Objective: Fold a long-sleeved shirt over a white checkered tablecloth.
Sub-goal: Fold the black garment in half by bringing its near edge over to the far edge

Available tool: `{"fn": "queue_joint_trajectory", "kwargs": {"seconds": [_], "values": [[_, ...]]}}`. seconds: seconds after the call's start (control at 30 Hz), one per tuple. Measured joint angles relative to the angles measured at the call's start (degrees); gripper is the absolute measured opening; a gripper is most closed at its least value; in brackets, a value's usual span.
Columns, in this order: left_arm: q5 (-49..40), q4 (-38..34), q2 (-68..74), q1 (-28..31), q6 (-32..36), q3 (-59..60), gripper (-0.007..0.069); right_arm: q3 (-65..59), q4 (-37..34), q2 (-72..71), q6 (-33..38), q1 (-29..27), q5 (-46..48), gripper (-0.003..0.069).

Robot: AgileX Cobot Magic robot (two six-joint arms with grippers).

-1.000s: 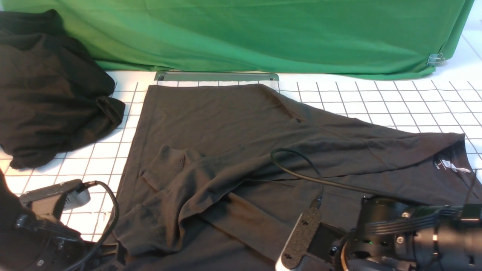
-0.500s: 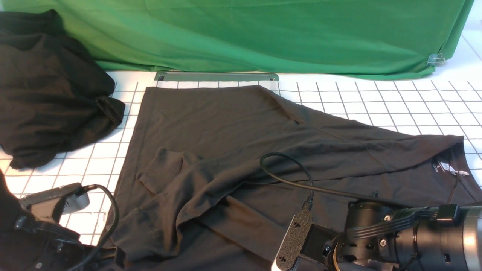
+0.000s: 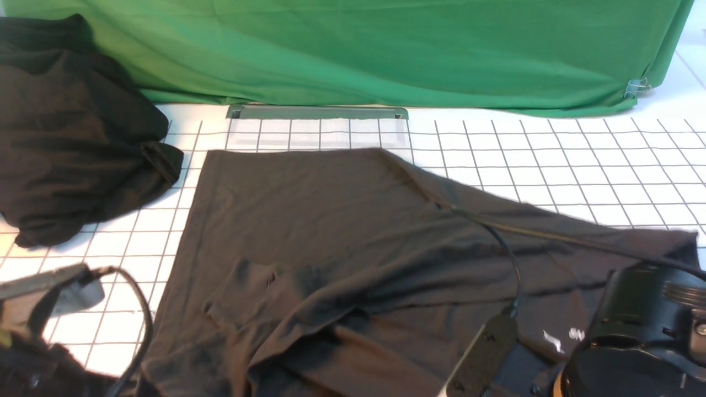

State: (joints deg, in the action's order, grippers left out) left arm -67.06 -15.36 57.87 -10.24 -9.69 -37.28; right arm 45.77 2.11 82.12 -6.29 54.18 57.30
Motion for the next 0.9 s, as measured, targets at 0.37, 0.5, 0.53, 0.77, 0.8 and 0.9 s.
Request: {"fn": "queue_joint_trajectory", "kwargs": {"seconds": [0.37, 0.5, 0.53, 0.77, 0.8, 0.9], "values": [[-0.22, 1.3, 0.41, 0.0, -2.26, -10.28, 0.0022, 9.54, 2.7, 0.05, 4.88, -7.47, 3.26, 0.005], [5.24, 2.38, 4.06, 0.0, -3.53, -15.55, 0.0022, 16.13, 3.24, 1.32, 8.41, -13.47, 3.19, 0.005], [7.1, 2.65, 5.67, 0.13, -3.66, -16.66, 0.0022, 18.09, 3.29, 2.27, 9.2, -15.57, 3.19, 0.005], [14.95, 1.89, 17.98, 4.43, -5.16, -21.99, 0.0022, 29.84, 3.41, 11.98, 11.69, -21.9, 1.49, 0.005], [15.23, 1.8, 18.41, 4.8, -5.15, -22.22, 0.0022, 29.84, 3.41, 12.3, 11.77, -22.02, 1.46, 0.005], [16.23, -0.33, 25.47, 7.56, -4.47, -26.67, 0.0022, 37.91, 3.41, 18.16, 12.49, -23.72, 1.43, 0.005]]}}
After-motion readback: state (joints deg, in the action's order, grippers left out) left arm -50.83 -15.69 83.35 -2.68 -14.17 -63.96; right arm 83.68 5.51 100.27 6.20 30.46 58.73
